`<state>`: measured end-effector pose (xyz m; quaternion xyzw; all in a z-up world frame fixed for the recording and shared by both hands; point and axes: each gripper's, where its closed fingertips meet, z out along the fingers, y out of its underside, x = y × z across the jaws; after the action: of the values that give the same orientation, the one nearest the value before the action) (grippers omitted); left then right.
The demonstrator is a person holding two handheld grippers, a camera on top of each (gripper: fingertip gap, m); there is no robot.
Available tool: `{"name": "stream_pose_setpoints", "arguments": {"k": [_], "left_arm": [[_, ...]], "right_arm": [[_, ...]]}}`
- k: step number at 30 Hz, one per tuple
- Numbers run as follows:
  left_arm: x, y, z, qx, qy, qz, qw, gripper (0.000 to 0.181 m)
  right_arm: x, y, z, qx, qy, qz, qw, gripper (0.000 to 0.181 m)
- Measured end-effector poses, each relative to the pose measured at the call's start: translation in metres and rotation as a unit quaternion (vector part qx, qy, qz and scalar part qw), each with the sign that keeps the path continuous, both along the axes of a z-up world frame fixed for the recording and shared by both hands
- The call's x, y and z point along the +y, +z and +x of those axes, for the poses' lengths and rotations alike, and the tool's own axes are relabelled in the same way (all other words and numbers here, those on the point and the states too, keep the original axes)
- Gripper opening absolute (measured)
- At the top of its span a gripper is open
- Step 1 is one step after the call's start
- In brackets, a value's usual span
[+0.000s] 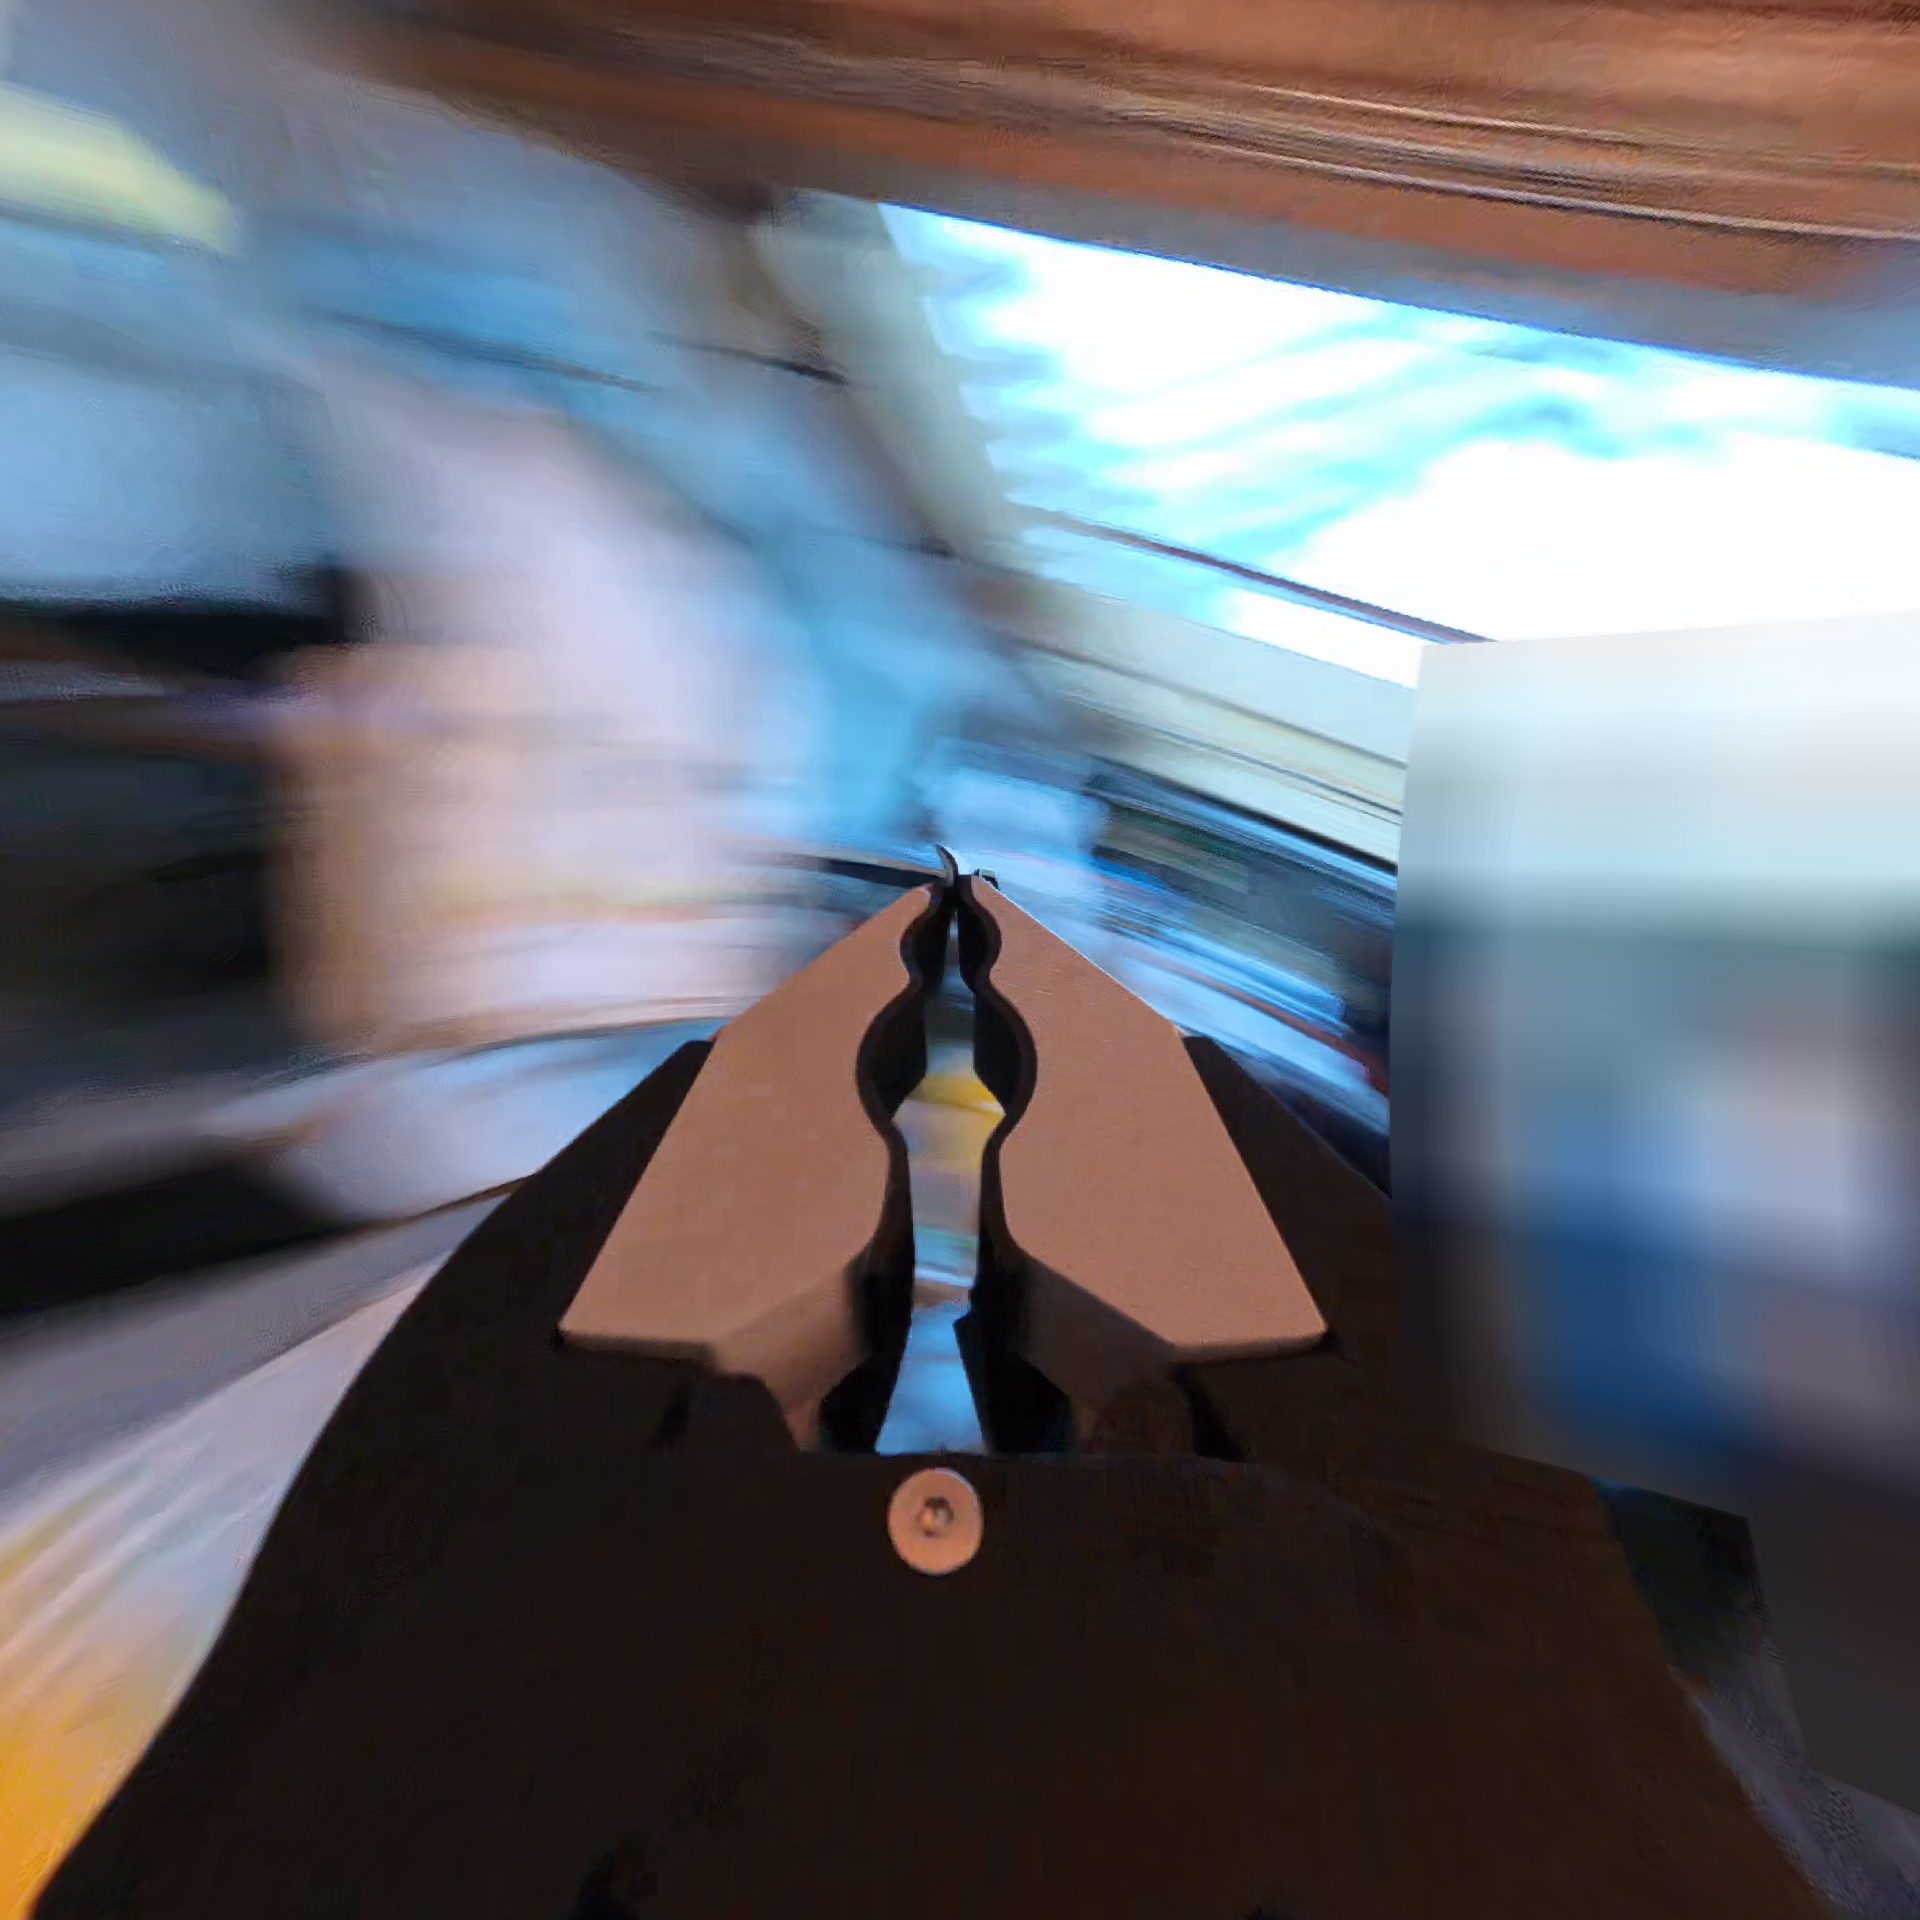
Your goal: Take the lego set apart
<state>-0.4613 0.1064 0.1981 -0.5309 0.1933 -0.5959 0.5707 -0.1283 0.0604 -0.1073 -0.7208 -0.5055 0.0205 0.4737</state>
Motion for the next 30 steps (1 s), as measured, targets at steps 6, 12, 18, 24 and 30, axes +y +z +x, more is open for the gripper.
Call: {"name": "stream_pose_setpoints", "arguments": {"k": [6,12,18,24,30], "left_arm": [[0.06,-0.081,-0.132,0.193,0.395,-0.147,0.886,0.0],[0.067,-0.205,-0.164,0.449,0.39,-0.342,0.728,0.0],[0.073,-0.257,-0.17,0.641,0.378,-0.331,0.581,0.0],[0.069,-0.278,-0.158,0.631,0.327,-0.378,0.594,0.033],[0.079,-0.237,-0.132,0.583,0.344,-0.322,0.661,0.042]], "right_arm": [[-0.001,0.002,-0.001,-0.002,0.004,0.008,1.0,0.018],[-0.001,-0.002,-0.001,-0.013,0.006,0.006,1.0,0.017],[-0.001,-0.003,0.0,-0.019,0.007,0.009,1.0,0.018],[-0.004,-0.001,-0.002,-0.02,0.017,0.01,1.0,0.018],[-0.054,0.004,-0.029,0.08,0.158,-0.114,0.978,0.019]]}}
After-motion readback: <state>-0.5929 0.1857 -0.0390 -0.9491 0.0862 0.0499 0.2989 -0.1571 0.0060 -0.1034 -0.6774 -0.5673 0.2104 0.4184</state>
